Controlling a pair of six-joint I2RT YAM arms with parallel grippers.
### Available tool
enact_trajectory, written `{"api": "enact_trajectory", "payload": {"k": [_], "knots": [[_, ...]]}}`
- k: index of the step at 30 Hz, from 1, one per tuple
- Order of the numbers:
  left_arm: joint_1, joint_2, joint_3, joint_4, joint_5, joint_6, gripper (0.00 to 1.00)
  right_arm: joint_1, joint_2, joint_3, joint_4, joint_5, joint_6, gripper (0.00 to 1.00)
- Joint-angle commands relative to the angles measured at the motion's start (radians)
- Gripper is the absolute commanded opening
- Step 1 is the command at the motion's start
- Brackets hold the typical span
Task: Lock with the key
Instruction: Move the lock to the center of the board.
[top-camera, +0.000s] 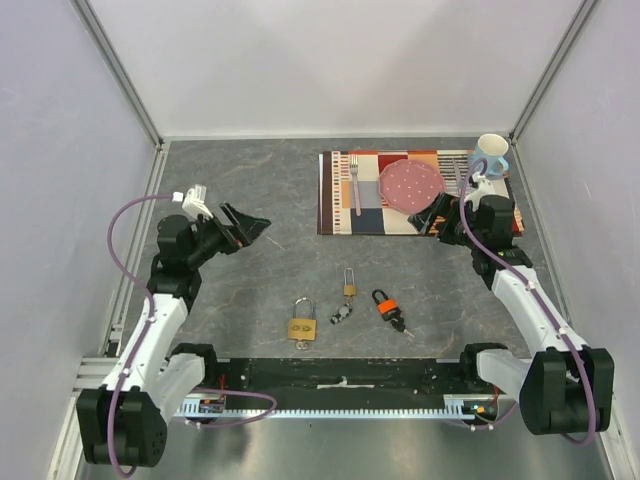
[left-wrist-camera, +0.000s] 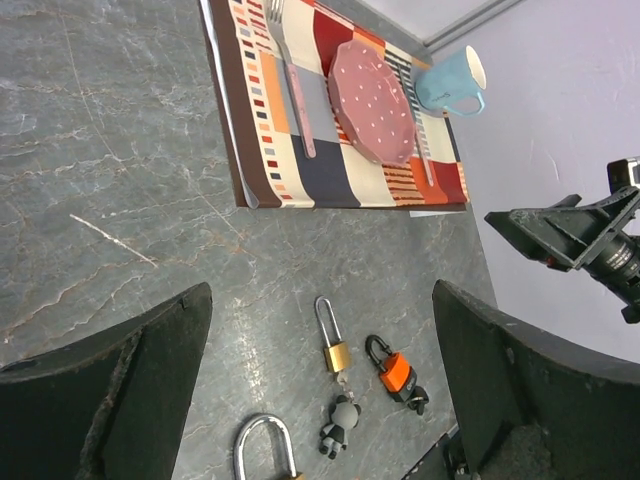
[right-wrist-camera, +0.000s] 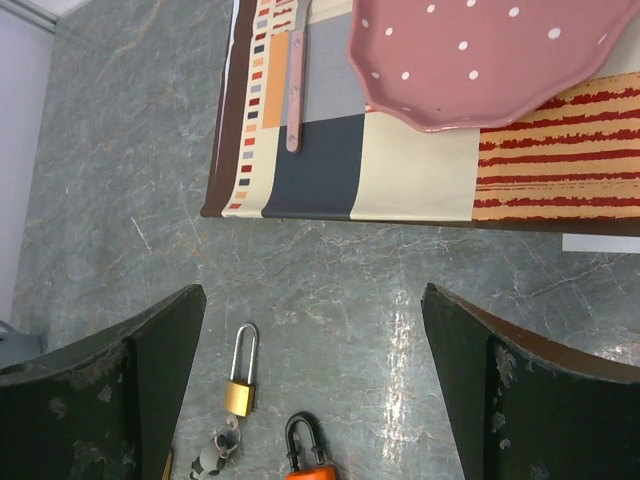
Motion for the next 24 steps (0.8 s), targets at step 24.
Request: {"api": "enact_trajectory", "payload": {"k": [24], "knots": [[-0.783, 0.501, 0.336, -0.603, -0.621, 0.126, 0.89, 0.232, 0.144, -0.082, 0.069, 0.087, 0.018, 0.98]]}}
